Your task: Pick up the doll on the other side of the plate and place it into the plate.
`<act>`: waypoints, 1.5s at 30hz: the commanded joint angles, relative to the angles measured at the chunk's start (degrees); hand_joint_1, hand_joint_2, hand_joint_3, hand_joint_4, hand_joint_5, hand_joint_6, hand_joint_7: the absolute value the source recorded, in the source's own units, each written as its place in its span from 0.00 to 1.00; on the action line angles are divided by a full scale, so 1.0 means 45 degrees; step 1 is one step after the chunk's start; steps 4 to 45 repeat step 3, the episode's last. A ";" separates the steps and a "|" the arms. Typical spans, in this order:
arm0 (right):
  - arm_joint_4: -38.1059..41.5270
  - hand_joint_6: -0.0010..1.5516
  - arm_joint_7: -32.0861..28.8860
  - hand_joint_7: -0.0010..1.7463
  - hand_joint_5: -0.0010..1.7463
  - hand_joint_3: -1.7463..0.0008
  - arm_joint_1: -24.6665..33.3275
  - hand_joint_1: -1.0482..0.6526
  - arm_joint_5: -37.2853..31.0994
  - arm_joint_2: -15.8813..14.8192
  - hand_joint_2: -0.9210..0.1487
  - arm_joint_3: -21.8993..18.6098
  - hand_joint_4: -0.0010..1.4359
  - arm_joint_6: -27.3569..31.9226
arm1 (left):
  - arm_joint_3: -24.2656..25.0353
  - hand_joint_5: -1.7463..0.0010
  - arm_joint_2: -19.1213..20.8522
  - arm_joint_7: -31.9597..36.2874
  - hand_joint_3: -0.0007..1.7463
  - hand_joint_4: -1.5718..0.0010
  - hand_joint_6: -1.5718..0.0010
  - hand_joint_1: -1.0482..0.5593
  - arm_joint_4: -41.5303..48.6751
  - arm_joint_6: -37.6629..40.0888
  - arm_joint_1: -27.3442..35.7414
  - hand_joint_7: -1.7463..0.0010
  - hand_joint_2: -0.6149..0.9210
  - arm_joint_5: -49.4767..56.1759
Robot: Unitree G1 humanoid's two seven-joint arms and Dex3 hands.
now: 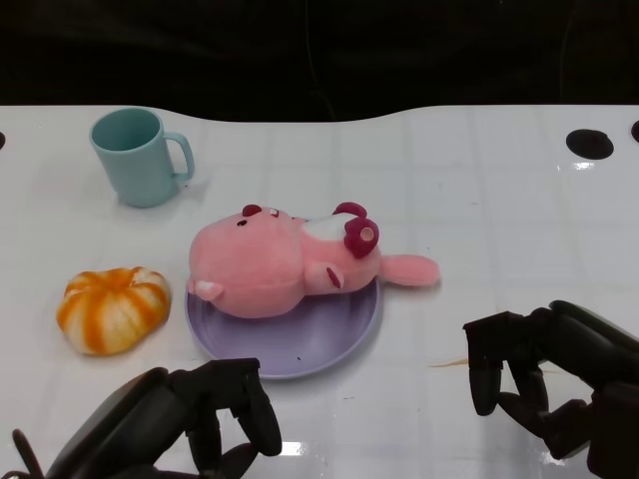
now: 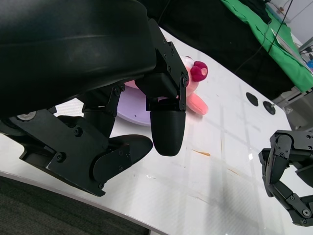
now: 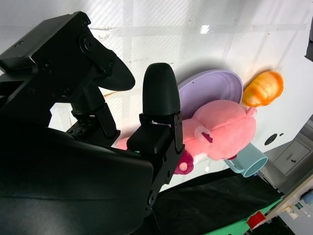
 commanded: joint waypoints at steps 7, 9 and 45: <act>-0.0382 0.51 0.0202 0.82 1.00 0.23 -0.0250 0.59 -0.0325 -0.0341 0.53 0.0040 0.60 0.0585 | 0.0106 0.02 0.0182 -0.0088 0.55 0.59 0.59 0.53 -0.0004 -0.0047 0.0040 0.23 0.82 -0.0104; -0.0382 0.51 0.0202 0.82 1.00 0.23 -0.0250 0.59 -0.0325 -0.0341 0.53 0.0040 0.60 0.0585 | 0.0106 0.02 0.0182 -0.0088 0.55 0.59 0.59 0.53 -0.0004 -0.0047 0.0040 0.23 0.82 -0.0104; -0.0382 0.51 0.0202 0.82 1.00 0.23 -0.0250 0.59 -0.0325 -0.0341 0.53 0.0040 0.60 0.0585 | 0.0106 0.02 0.0182 -0.0088 0.55 0.59 0.59 0.53 -0.0004 -0.0047 0.0040 0.23 0.82 -0.0104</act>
